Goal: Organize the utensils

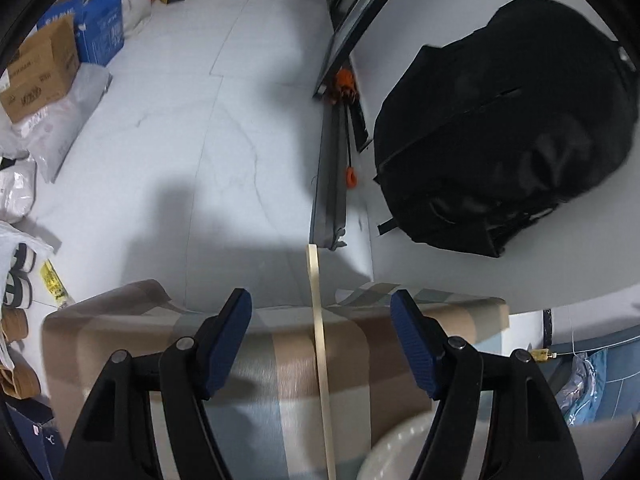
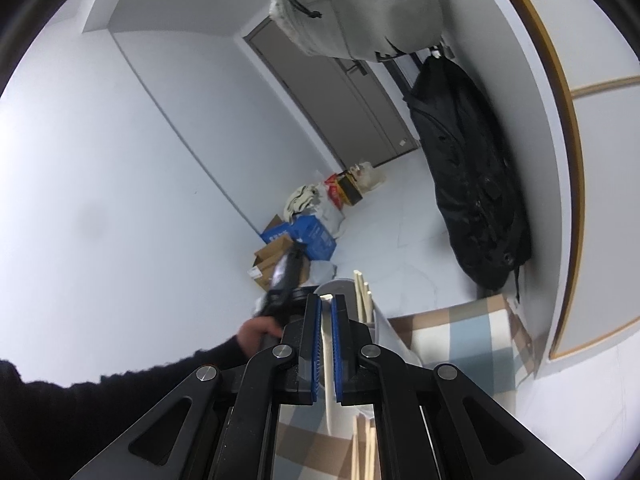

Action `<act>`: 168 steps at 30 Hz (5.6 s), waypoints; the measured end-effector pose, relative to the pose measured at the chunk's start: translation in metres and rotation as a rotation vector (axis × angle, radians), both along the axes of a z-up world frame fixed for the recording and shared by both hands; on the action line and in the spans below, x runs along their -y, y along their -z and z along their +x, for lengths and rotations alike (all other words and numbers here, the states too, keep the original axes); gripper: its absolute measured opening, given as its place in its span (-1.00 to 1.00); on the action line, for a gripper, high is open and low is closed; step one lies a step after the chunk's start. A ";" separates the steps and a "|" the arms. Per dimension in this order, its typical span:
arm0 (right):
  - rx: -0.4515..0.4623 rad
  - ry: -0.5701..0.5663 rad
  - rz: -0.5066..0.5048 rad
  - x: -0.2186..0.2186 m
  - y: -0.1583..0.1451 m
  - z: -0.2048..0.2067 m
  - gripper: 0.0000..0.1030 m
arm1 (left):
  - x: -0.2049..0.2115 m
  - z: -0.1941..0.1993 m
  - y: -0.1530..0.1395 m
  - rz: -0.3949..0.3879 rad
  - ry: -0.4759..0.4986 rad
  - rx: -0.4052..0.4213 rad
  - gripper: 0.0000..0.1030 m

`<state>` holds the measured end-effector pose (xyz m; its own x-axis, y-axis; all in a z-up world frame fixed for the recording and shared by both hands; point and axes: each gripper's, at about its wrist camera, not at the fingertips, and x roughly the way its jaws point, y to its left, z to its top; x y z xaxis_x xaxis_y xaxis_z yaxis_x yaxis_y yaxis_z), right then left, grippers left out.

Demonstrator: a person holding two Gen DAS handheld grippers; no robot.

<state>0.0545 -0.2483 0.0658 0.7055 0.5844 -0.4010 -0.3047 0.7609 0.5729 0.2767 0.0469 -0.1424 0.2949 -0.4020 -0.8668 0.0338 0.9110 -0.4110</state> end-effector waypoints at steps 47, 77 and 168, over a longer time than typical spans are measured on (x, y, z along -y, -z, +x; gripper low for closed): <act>0.027 0.010 0.005 0.004 -0.012 -0.009 -0.91 | 0.014 0.040 0.016 0.011 -0.002 -0.062 -0.23; 0.140 -0.071 -0.123 -0.049 -0.087 0.032 -0.91 | -0.049 -0.082 -0.177 -0.042 -0.118 0.457 -0.95; 0.067 0.019 -0.111 -0.022 -0.018 0.007 0.43 | 0.037 -0.223 -0.219 0.101 -0.045 0.747 0.61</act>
<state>0.0613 -0.2264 0.0838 0.7430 0.5257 -0.4142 -0.3244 0.8242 0.4642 0.0540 0.0097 0.0771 0.8329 -0.3048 -0.4618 0.2329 0.9502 -0.2072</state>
